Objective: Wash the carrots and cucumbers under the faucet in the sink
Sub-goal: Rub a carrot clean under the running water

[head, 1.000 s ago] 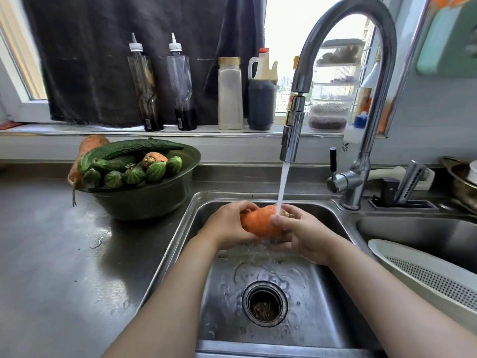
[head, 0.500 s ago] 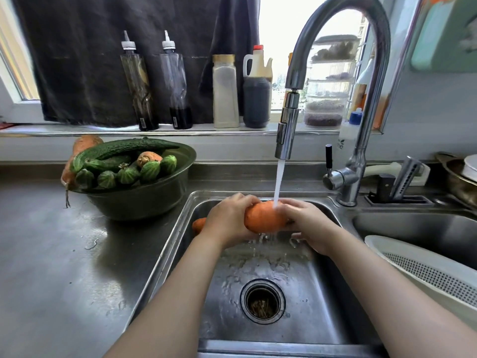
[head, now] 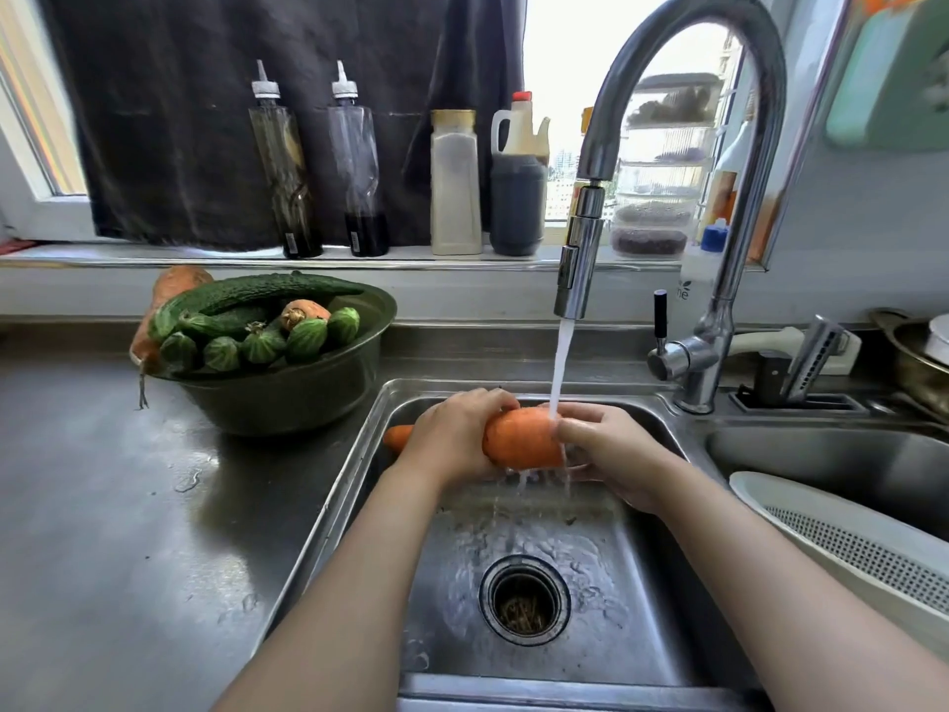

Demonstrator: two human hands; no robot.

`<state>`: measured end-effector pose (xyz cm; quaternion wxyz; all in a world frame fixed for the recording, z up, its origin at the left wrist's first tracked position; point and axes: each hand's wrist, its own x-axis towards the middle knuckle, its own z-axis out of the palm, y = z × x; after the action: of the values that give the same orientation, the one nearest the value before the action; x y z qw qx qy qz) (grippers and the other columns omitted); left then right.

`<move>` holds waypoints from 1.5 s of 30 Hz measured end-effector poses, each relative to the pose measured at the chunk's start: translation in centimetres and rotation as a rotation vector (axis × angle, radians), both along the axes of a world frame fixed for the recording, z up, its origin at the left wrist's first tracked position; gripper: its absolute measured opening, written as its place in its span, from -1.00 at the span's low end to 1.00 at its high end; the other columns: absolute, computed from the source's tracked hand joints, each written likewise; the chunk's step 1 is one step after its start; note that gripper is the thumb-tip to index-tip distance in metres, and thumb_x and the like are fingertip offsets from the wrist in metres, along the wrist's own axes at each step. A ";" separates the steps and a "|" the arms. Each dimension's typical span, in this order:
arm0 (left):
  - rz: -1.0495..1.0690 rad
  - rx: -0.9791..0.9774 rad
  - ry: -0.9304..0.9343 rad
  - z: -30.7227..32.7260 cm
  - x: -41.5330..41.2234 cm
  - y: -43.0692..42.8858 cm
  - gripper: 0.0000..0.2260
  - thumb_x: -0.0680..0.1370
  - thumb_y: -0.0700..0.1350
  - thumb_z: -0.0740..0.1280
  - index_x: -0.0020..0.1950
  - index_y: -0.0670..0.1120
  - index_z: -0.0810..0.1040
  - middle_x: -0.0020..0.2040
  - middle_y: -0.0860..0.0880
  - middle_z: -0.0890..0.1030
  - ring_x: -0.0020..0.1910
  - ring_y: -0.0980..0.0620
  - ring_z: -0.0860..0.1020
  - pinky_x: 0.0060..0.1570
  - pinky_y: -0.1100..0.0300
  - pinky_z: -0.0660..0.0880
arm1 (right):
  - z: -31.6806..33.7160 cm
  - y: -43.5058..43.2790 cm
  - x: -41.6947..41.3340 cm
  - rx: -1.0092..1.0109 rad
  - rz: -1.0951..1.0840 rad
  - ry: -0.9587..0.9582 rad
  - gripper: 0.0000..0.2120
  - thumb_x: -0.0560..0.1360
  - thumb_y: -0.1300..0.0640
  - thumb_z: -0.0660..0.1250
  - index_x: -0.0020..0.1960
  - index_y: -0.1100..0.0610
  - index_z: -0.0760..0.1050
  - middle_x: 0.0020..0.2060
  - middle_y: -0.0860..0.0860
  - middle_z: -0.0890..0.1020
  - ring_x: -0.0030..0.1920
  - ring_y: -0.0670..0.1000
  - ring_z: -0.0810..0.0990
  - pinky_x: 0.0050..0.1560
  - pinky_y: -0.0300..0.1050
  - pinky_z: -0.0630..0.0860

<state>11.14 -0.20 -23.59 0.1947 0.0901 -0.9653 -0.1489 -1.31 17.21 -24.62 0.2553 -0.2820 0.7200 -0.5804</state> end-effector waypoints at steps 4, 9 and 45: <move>-0.023 0.019 -0.012 0.0 -0.1 0.0 -0.38 0.33 0.04 0.63 0.34 0.19 0.50 0.24 0.16 0.58 0.22 0.07 0.53 0.16 0.08 0.48 | 0.0 0.3 0.2 -0.014 0.012 0.002 -0.71 0.50 0.14 0.49 0.21 0.02 0.65 0.00 0.08 0.74 -0.10 0.11 0.76 -0.08 -0.02 0.64; -0.022 0.036 -0.014 0.0 0.0 0.1 -0.39 0.32 0.06 0.63 0.32 0.21 0.52 0.24 0.19 0.59 0.21 0.09 0.55 0.19 0.05 0.52 | 0.0 0.0 0.1 -0.001 -0.004 -0.011 -0.61 0.37 0.03 0.48 0.19 0.01 0.69 0.01 0.12 0.73 -0.13 0.07 0.72 -0.19 -0.07 0.60; -0.009 0.132 -0.196 -0.6 -0.6 0.5 -0.34 0.31 0.02 0.65 0.33 0.17 0.43 0.19 0.08 0.52 0.18 -0.04 0.54 0.22 -0.09 0.51 | 0.7 0.1 1.0 -0.157 0.015 -0.286 -0.71 0.56 0.36 0.31 0.17 0.16 0.69 0.11 0.26 0.65 -0.08 0.14 0.70 -0.08 0.13 0.68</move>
<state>10.58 0.27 -24.22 0.0922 0.1126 -0.9682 -0.2033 -0.30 17.34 -23.94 0.3367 -0.2208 0.6265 -0.6674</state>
